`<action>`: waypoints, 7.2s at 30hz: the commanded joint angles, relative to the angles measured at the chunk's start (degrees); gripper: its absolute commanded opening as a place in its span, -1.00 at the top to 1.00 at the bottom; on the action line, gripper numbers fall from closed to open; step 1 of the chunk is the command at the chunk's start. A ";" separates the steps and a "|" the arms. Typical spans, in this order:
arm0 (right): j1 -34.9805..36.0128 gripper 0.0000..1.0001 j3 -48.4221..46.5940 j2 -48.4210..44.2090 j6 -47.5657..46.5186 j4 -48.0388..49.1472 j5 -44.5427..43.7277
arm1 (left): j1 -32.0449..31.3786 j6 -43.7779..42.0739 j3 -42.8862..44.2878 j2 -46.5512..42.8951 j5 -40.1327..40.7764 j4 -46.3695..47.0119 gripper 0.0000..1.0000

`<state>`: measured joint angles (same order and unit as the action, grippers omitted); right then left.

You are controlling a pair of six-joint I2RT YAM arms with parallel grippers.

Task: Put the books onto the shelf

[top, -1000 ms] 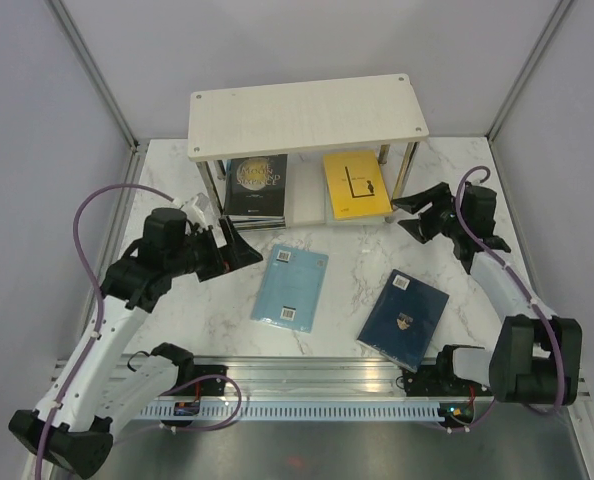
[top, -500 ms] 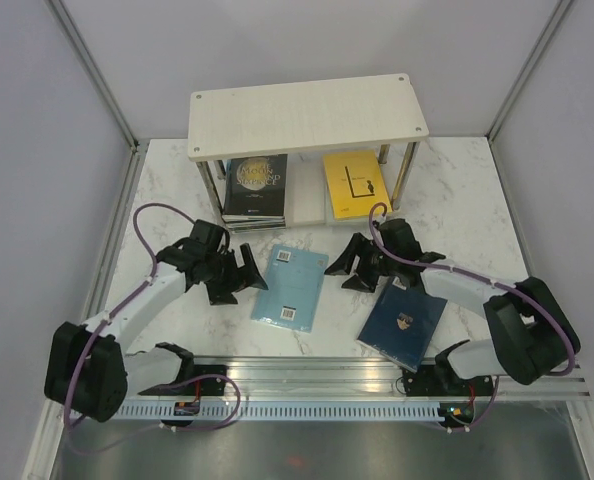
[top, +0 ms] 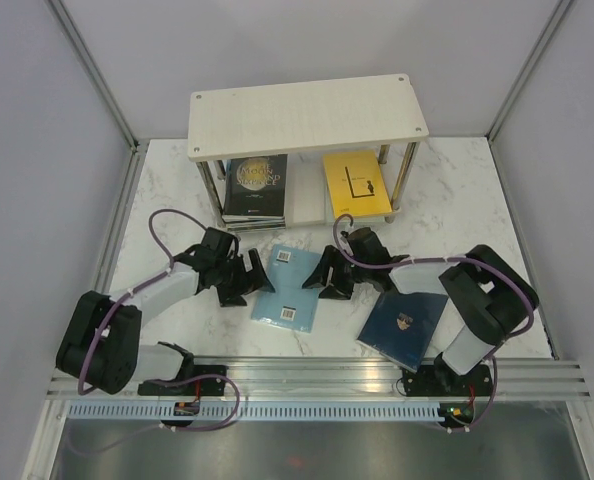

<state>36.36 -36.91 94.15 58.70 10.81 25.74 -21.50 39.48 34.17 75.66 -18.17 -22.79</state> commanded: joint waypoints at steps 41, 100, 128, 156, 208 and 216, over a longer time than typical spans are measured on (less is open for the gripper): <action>3.02 1.00 0.96 -38.69 4.93 3.51 8.88 | -7.07 14.21 -6.67 -40.59 -5.03 8.79 -0.92; 3.19 0.17 -5.01 -33.24 29.72 30.68 3.09 | -6.72 32.58 6.52 -40.32 11.32 17.95 0.95; 0.12 1.00 0.69 -44.92 24.71 17.77 -2.54 | -6.72 21.43 10.91 -43.22 9.82 -1.99 -0.11; -29.23 1.00 -5.37 -26.94 16.62 15.46 2.39 | -6.72 13.69 18.91 -50.43 12.99 -18.87 -0.99; -38.82 -0.96 -19.96 -22.69 -23.18 -53.39 -21.06 | -6.72 13.42 5.06 -41.92 -7.29 -7.03 -0.99; -40.23 -0.96 -11.80 -26.20 -23.11 -66.43 -31.01 | -18.72 10.36 7.03 -16.65 -8.38 8.89 -1.00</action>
<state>-3.68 -51.33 69.56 37.17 -45.12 0.43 -34.81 53.98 37.01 52.58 -24.60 -23.24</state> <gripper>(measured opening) 0.982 0.995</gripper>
